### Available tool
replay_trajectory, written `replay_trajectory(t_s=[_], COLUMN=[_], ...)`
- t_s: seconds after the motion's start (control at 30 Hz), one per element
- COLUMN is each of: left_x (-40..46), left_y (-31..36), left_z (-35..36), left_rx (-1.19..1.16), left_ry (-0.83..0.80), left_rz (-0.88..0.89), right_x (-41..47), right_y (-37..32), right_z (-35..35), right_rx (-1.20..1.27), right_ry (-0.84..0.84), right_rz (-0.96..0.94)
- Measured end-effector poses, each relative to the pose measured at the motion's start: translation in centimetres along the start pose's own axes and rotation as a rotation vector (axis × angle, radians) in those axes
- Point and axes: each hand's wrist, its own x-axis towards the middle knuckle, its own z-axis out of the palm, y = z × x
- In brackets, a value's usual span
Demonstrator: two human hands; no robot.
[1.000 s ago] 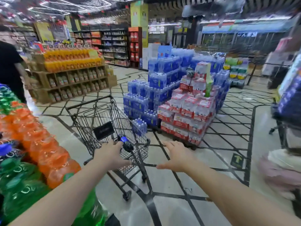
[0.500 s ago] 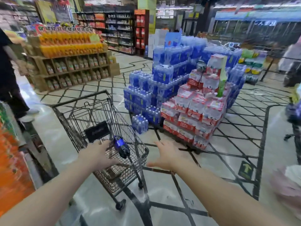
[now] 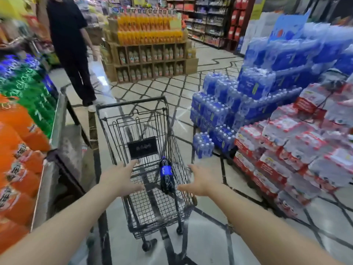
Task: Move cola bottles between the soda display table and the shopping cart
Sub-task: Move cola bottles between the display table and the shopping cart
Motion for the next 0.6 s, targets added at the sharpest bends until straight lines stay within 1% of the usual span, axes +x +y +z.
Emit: replay_trajectory(t_s=[0.1, 0.3, 0.47, 0.6], left_x=[3.2, 10.0, 17.1, 23.3], left_y=[1.2, 1.3, -0.1, -1.7], left_z=[0.0, 0.7, 1.9, 2.9], left_rx=[-0.004, -0.082, -0.061, -0.045], left_ry=[-0.011, -0.061, -0.109, -0.161], left_rz=[-0.035, -0.074, -0.054, 0.014], right_x=[3.8, 11.3, 16.6, 20.9], right_y=[0.6, 1.7, 1.3, 0.5], right_z=[-1.2, -1.3, 0.0, 2.3], right_rx=[-0.043, -0.084, -0.119, -0.109], right_ry=[-0.041, -0.087, -0.173, -0.244], right_rz=[-0.063, -0.082, -0.036, 0.063])
